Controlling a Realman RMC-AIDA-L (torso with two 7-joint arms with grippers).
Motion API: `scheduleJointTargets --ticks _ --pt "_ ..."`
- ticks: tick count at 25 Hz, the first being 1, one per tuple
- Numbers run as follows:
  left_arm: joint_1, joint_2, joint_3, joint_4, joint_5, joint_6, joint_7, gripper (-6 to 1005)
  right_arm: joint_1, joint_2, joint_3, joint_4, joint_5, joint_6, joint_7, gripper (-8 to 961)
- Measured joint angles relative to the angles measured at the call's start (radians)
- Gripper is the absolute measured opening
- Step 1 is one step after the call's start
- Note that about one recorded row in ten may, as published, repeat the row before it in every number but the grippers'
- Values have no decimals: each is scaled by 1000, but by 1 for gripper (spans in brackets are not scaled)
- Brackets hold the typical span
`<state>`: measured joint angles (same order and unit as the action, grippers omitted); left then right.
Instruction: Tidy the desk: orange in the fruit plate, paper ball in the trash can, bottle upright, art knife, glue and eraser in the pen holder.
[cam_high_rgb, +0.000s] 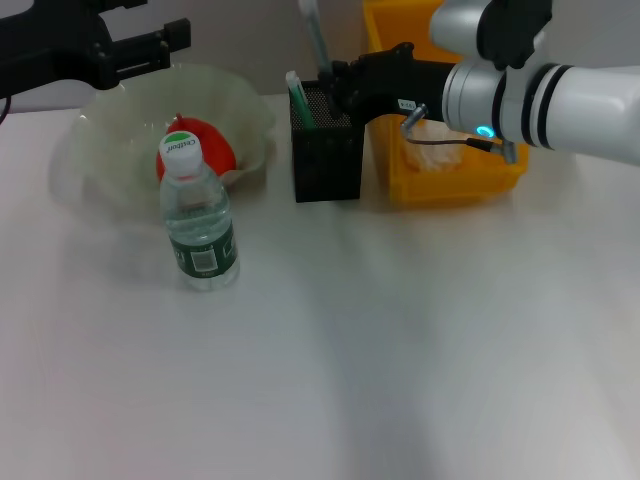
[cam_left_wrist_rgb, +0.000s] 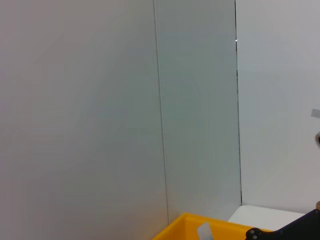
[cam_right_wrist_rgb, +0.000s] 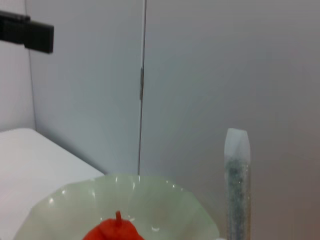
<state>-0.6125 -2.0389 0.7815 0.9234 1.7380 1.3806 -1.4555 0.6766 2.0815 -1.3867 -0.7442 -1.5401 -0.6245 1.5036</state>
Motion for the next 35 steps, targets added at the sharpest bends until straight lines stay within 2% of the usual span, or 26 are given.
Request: scheduleJointTargets --ticks 7,12,19,20,23,26,27,28,31,32,33,35 --pt "0 -3 1 0 0 3 1 728 46 0 0 67 1 36 -34 131" --pt "2 -3 1 0 0 3 1 729 47 0 3 68 2 34 -35 144" --pt "2 -3 1 0 0 3 1 729 16 3 1 15 12 13 -35 345" --pt "3 -3 1 1 -1 4 1 729 0 3 0 -13 14 -9 -31 379" --pt "7 -5 1 10 -2 6 -6 729 -58 1 13 -108 14 -130 -5 378" --pt "17 -6 -3 36 -7 32 -35 730 -126 -4 72 -216 14 -293 22 378" --pt "19 -6 -7 42 -8 45 -38 730 -176 -5 138 -283 13 -400 24 384" --pt "19 -6 -7 42 -8 45 -38 730 -176 -5 138 -283 13 -400 24 390" --pt "29 -5 -11 57 -19 67 -46 730 -229 -4 240 -345 13 -528 25 409" --pt "36 -4 -12 65 -28 74 -50 730 -249 -4 316 -364 14 -611 32 415" --pt "36 -4 -12 65 -28 74 -50 730 -249 -4 316 -364 14 -611 32 421" --pt "48 4 -13 77 -55 89 -74 730 -260 -5 393 -365 13 -702 46 434"
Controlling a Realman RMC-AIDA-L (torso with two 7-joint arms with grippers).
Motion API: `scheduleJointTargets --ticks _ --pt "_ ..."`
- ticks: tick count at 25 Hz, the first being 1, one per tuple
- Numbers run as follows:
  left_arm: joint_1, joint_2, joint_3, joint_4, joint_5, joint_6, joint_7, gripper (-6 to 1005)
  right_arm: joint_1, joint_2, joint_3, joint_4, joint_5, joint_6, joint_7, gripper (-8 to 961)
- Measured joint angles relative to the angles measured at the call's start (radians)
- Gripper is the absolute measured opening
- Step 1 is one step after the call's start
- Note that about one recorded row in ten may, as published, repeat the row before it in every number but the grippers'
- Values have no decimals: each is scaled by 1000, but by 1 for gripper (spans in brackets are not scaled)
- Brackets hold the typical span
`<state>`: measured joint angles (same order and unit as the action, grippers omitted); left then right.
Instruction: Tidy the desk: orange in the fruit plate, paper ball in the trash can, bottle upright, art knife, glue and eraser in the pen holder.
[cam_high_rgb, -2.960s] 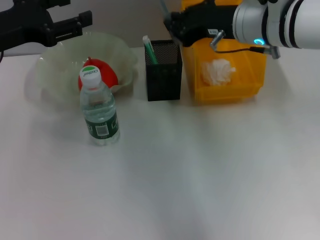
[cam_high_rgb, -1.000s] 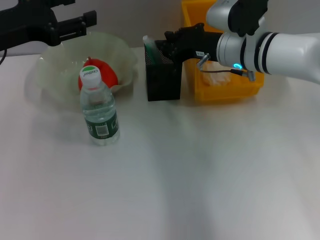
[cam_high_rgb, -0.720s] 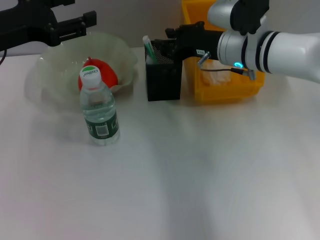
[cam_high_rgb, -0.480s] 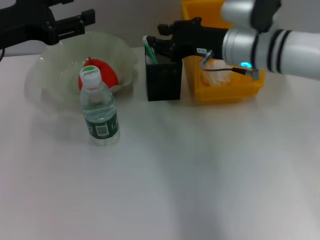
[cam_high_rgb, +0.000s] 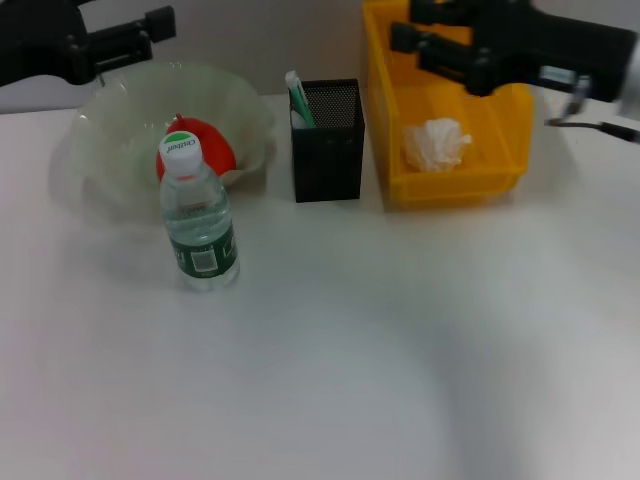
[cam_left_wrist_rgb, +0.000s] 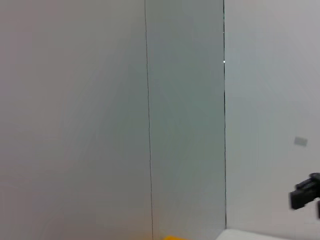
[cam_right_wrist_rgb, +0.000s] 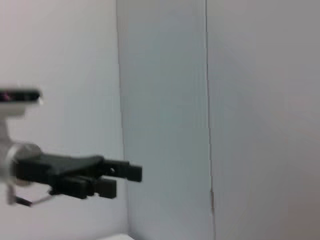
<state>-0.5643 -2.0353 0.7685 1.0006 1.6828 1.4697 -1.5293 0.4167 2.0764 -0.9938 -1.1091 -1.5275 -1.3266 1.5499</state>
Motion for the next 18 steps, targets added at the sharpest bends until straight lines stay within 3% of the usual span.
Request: scheduleJointTargets --ticks 4,5,10,12,15,18 --pt "6 20 0 -3 -19 27 -28 731 3 -33 130 25 -19 -187 56 458" --pt "9 40 -1 -13 -31 75 -40 731 6 -47 165 34 -29 -242 76 465" --pt "25 73 -10 -23 -35 187 -65 731 26 -79 283 39 -146 -457 105 496" --pt "36 84 -11 -24 -35 242 -75 731 43 -89 297 36 -211 -528 115 508" --pt "50 93 -11 -24 -34 316 -82 730 80 -100 299 33 -329 -621 136 704" --pt "66 93 0 -20 -22 352 -84 730 99 -101 290 32 -388 -652 139 704"
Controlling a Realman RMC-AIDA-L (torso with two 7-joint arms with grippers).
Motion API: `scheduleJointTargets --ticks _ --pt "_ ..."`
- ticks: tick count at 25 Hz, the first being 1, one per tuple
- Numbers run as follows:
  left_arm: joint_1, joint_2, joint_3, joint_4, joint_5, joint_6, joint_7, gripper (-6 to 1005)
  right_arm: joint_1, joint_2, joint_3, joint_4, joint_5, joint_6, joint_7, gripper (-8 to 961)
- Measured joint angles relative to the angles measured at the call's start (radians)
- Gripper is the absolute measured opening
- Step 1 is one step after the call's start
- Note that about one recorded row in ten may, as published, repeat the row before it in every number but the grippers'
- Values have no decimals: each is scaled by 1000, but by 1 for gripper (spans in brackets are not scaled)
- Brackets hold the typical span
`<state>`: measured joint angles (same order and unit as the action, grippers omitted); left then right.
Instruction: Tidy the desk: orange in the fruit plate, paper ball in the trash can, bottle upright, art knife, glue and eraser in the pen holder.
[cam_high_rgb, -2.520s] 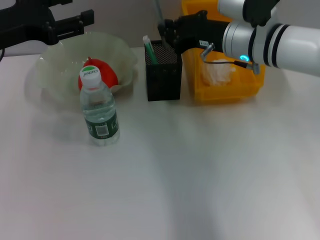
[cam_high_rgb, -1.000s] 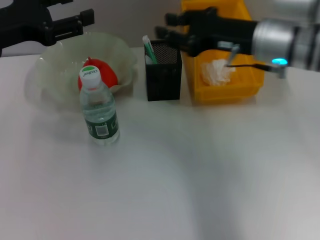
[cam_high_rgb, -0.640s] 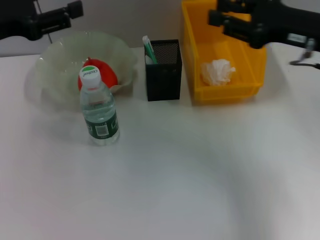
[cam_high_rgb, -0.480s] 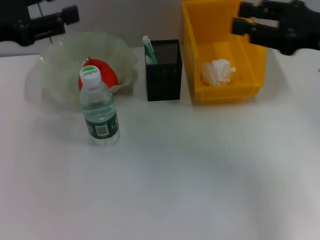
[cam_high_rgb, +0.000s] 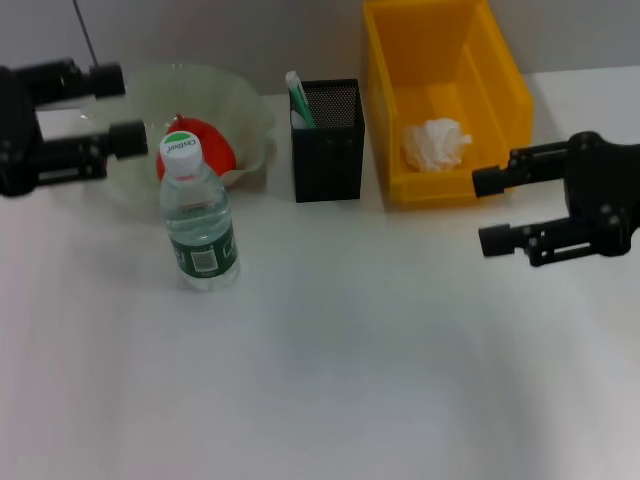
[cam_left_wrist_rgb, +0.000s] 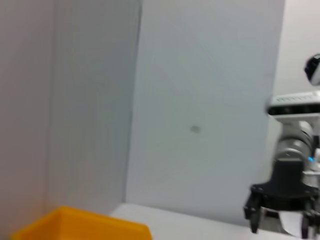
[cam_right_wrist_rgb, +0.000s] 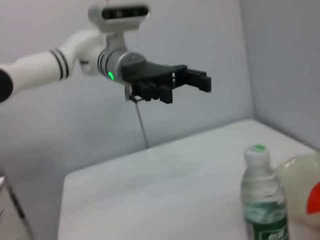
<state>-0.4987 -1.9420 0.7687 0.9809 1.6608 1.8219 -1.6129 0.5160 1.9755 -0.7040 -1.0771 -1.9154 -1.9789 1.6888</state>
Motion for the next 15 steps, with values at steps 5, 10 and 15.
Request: scheduleJointTargets --ticks 5,10,15 --pt "10 0 9 2 53 31 0 729 6 1 -12 -28 -36 -29 -1 704" --pt "-18 -11 14 11 168 52 5 729 3 2 -4 -58 -67 -41 -1 704" --pt "-57 -27 17 18 260 59 7 728 -1 3 -2 -60 -69 -43 -7 704"
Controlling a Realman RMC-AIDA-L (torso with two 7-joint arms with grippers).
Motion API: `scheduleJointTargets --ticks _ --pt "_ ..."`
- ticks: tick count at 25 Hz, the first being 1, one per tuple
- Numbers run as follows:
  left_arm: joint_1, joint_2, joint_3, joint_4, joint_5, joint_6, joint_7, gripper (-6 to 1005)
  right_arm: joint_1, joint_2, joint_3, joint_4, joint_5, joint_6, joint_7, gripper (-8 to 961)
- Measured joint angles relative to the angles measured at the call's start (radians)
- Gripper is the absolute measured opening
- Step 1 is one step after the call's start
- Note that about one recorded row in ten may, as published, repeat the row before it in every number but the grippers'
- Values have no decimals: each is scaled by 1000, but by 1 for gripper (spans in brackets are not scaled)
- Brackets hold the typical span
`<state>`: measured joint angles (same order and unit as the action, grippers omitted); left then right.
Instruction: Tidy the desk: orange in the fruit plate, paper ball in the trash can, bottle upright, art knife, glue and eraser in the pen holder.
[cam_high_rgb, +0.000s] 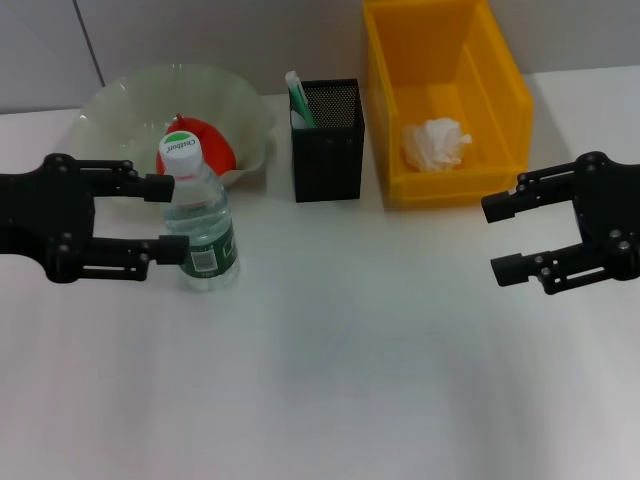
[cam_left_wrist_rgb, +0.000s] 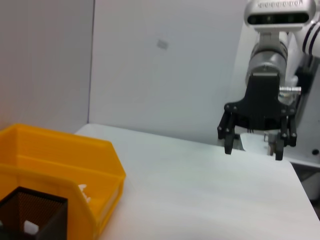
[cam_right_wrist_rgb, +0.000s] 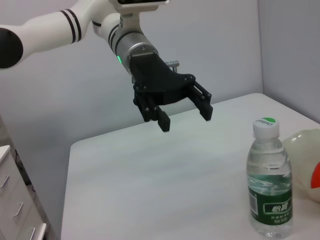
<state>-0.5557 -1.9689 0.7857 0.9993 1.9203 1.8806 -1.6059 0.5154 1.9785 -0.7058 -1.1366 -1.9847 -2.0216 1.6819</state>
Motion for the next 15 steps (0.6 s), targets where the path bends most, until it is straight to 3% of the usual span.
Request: scheduleJointTargets --ticks 15 --pt "2 -19 17 2 27 -9 49 731 -1 5 1 -2 1 10 -4 704"
